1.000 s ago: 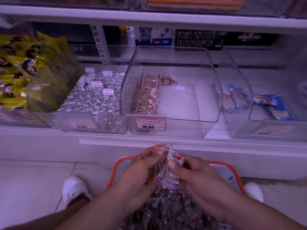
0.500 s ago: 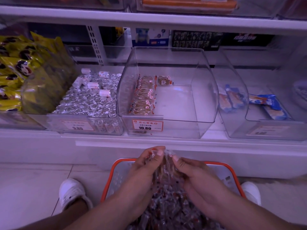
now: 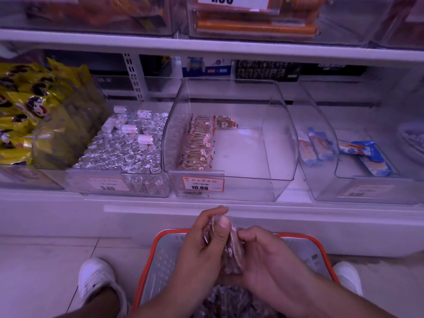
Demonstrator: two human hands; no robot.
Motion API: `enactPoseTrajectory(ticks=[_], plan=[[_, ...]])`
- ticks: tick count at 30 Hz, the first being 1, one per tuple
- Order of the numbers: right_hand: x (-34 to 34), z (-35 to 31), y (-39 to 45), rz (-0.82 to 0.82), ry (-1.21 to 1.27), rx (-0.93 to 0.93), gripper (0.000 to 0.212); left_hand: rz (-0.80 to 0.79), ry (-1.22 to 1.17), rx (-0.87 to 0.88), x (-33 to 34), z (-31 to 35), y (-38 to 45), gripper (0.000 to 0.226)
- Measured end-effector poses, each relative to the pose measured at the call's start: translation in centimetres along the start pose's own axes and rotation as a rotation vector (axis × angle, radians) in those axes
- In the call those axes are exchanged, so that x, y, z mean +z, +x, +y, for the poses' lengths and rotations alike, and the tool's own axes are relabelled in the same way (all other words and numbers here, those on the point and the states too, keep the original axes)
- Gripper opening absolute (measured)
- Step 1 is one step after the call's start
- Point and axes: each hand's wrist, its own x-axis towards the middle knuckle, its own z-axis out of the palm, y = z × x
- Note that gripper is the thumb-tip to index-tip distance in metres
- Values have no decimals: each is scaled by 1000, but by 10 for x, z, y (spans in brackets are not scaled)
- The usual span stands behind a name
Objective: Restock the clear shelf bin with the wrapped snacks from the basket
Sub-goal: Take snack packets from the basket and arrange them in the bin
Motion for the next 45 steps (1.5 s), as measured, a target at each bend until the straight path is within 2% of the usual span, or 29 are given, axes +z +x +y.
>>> enactPoseTrajectory(ticks=[2,6,9,11,13,14,16,18,23,26,29,31,32,35,39,45], plan=[[2,-6,-3,-17,-47,-19,46,9,-6,34,-4,6,1,44],[11,-22,-13,39,-68,-155,54,-44,-37,85,-12,22,8,54],[24,-48,-19,72,-179,-271,48,-130,9,231,-27,42,20,57],[33,-76,-15,145,-403,-362,49,-12,172,432,-49,54,37,48],[40,-114,4,285,-772,-473,48,221,442,616,-78,62,60,35],[43,-134,21,364,-935,-518,52,318,554,644,-91,64,70,34],[39,-170,64,518,-1190,-560,64,406,665,591,-107,64,86,38],[26,-196,110,632,-1442,-524,71,371,710,502,-113,60,94,43],[-31,-212,186,652,-1924,-318,63,224,804,356,-111,51,98,48],[-50,-201,211,606,-1957,-358,50,192,851,364,-112,47,99,51],[-68,-193,220,604,-1962,-468,56,189,802,351,-113,48,99,54],[-80,-195,218,663,-2228,-394,64,194,784,353,-114,49,97,55],[-86,-195,218,664,-2281,-362,66,195,788,353,-113,49,96,55],[-89,-190,218,572,-2239,-268,66,206,825,346,-110,49,95,50],[-81,-182,224,551,-2208,-237,68,221,851,340,-107,50,95,48],[-74,-182,223,526,-2022,-256,68,244,874,334,-103,50,97,53]])
